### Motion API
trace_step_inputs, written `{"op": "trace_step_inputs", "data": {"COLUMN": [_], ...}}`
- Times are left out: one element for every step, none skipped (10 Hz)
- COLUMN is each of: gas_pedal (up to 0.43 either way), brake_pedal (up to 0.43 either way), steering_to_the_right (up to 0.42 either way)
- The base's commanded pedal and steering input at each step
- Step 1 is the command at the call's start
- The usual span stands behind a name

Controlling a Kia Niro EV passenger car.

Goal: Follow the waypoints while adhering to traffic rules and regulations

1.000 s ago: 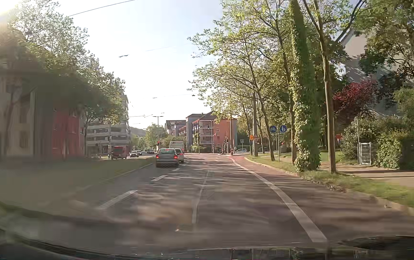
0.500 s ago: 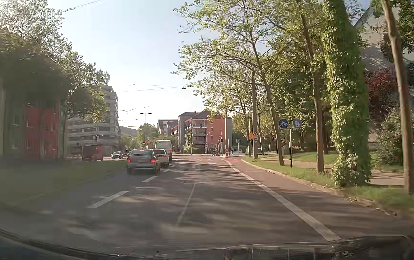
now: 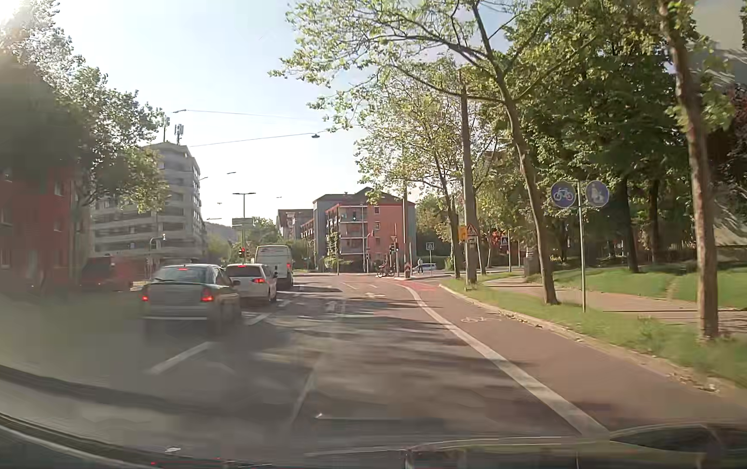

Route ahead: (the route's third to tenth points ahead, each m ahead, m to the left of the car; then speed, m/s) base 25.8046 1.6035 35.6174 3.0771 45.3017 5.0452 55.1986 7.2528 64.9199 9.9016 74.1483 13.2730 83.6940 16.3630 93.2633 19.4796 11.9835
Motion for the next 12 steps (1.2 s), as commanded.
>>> {"op": "trace_step_inputs", "data": {"gas_pedal": [0.118,0.118,0.118,0.118,0.118,0.118,0.118,0.118,0.118,0.118,0.118,0.118], "brake_pedal": [0.0,0.0,0.0,0.0,0.0,0.0,0.0,0.0,0.0,0.0,0.0,0.0], "steering_to_the_right": [0.002,-0.001,-0.006,-0.008,-0.01,-0.011,-0.012,-0.014,-0.015,-0.015,-0.015,-0.016]}}
